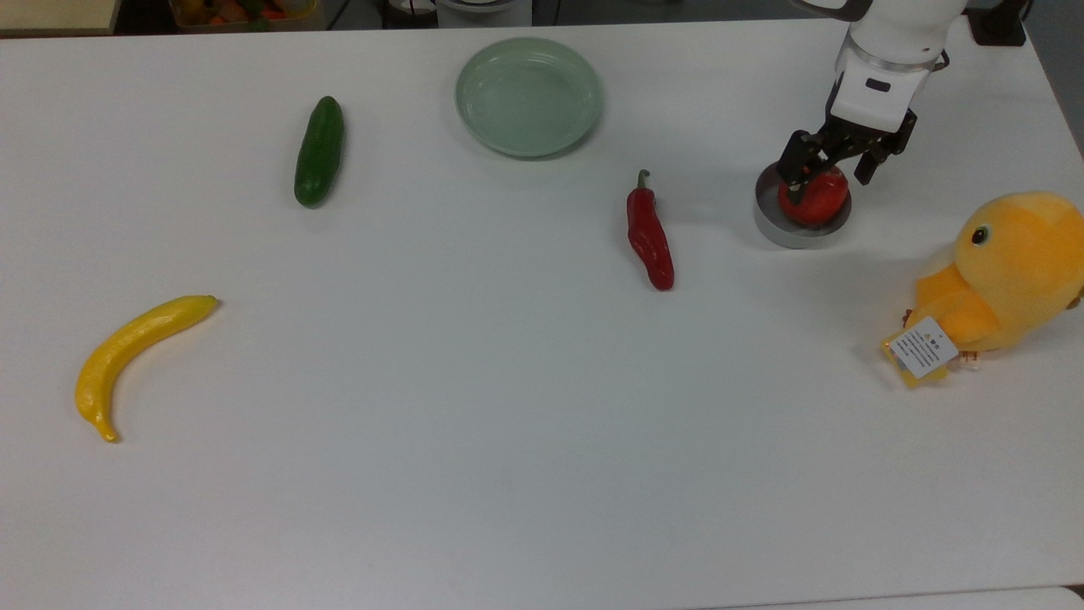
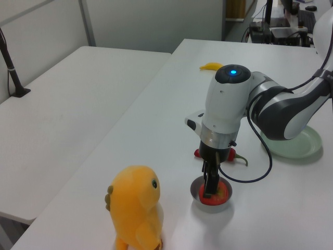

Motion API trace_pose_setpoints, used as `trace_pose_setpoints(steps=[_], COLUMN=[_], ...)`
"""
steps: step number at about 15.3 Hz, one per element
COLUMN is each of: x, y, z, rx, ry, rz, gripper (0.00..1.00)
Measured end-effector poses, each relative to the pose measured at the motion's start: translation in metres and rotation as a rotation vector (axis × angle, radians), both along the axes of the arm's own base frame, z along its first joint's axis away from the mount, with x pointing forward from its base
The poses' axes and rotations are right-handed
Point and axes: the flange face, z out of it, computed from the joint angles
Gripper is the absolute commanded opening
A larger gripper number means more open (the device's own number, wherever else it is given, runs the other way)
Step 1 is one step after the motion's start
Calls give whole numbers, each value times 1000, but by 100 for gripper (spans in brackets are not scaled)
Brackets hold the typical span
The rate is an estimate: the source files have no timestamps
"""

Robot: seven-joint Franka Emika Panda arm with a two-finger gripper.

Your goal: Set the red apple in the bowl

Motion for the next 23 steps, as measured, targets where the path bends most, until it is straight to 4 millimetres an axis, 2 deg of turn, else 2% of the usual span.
trace_pose_setpoints(steps=[7, 8, 11, 14, 15, 17, 18, 19, 20, 21, 22, 23], x=[6, 9, 24, 33, 39, 57, 65, 69, 73, 74, 72, 69], y=[-6, -12, -42, -98, -122, -190, -233, -264, -314, -344, -386, -416], z=[4, 6, 33, 89, 107, 133, 145, 153, 169, 179, 192, 199], rx=[-11, -22, -57, -123, -132, -132, -111, -94, -62, -35, 6, 50], ry=[-8, -2, 0, 20, 19, 26, 51, 73, 99, 105, 113, 123], rz=[-49, -78, -156, -275, -325, -419, -440, -456, -490, -520, -560, -574], gripper=[100, 100, 100, 100, 100, 100, 100, 100, 100, 100, 100, 100])
